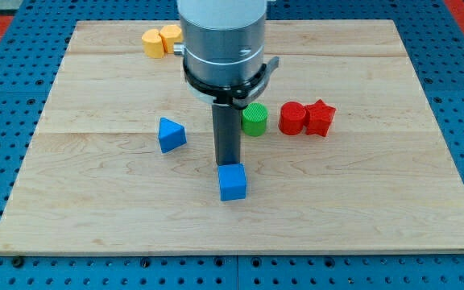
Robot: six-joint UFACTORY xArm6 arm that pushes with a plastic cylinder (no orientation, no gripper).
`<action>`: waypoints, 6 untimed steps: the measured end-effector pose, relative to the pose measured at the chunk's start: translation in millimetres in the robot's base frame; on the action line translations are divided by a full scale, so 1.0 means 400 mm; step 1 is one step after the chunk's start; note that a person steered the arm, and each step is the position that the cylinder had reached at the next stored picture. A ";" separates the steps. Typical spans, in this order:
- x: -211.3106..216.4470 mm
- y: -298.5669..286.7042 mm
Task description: Move blue cube towards bottom right
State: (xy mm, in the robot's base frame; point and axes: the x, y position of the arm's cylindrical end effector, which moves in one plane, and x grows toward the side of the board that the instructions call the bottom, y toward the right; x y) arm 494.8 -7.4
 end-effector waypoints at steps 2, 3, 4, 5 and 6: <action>-0.011 -0.152; 0.093 -0.089; 0.099 0.112; 0.118 0.253; 0.060 0.230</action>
